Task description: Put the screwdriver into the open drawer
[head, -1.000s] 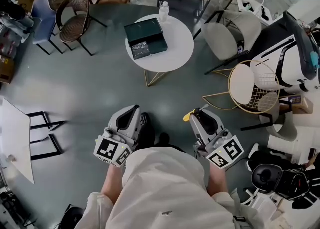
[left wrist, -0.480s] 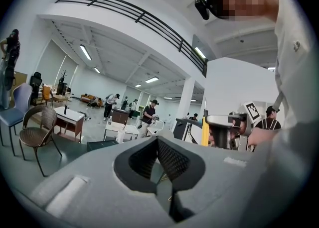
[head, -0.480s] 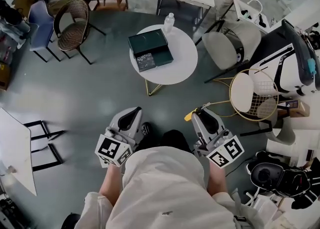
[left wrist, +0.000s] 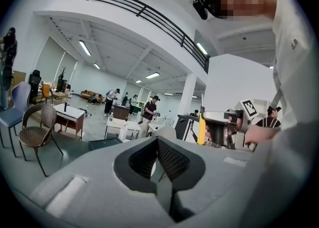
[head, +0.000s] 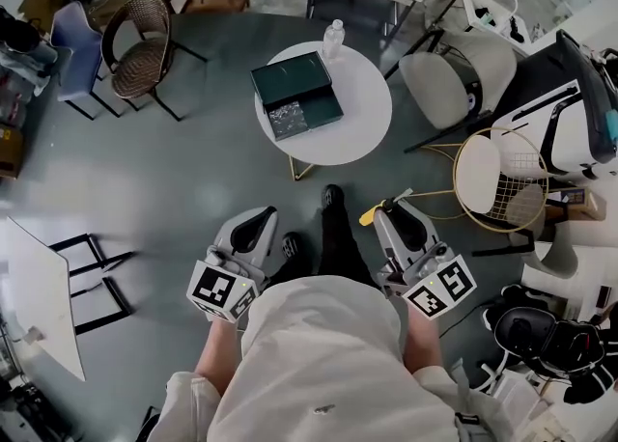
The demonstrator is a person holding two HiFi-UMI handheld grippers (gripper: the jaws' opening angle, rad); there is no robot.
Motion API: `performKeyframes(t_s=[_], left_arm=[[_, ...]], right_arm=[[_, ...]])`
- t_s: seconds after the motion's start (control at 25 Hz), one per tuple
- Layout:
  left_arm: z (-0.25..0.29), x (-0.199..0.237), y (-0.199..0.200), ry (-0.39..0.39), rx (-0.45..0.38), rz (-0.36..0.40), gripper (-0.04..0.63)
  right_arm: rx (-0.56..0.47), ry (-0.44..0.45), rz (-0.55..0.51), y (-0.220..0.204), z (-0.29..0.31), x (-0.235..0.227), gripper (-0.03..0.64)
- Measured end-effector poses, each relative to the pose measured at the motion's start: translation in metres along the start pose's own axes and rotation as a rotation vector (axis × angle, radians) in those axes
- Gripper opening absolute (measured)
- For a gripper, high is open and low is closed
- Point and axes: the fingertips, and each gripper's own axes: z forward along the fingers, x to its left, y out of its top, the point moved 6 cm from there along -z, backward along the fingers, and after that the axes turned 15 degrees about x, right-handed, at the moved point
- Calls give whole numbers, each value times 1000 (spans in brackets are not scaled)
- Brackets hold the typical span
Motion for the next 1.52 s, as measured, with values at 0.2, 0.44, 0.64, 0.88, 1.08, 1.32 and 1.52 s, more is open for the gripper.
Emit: performKeyframes(t_s=[0.2,0.44,0.64,0.88,1.08,1.32,1.52], left_arm=[[24,22,13,27,1,-23,11],[68,33,48,50,2,-9,10],[98,45,77,116,-12,-28,10],[135,46,102,189,-44,-73,11],[158,44,108,275,-46,-112,11],[173,37,113,350,-59,-157,11],[174,30,104,379,-31,-194,9]], right_arm=[[4,2,-10,16,19,-27,81],[35,26,-17,42,53,-77,81],[39,91,-27,73,78,-120,81],[54,181,-43,104,101,-171,81],[84,269,-51,116,115,-202,81],[141,349,-48,116,133,-229,81],[180,384,-45,111,144,-231,81]])
